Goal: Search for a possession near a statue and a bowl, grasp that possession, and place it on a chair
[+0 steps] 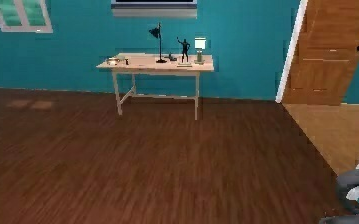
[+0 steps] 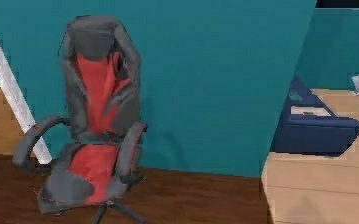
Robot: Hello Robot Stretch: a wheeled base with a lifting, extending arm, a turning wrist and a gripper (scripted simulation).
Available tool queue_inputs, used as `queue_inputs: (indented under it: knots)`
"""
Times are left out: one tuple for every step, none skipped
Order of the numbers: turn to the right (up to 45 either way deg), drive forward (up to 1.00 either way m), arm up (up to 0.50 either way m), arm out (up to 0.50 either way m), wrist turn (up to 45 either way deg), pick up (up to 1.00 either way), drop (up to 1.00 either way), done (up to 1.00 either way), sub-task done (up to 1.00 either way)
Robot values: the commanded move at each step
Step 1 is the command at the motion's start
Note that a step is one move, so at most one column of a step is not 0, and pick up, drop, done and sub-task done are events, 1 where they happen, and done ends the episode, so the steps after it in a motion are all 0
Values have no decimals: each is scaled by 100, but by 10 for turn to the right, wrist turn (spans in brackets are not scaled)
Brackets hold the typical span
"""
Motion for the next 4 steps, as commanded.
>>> queue_inputs:
  knots:
    - [60, 0, 0, 0, 0, 0, 0, 0, 0]
    - [0, 100, 0, 0, 0, 0, 0, 0, 0]
    - [180, 0, 0, 0, 0, 0, 0, 0, 0]
    - [0, 100, 0, 0, 0, 0, 0, 0, 0]
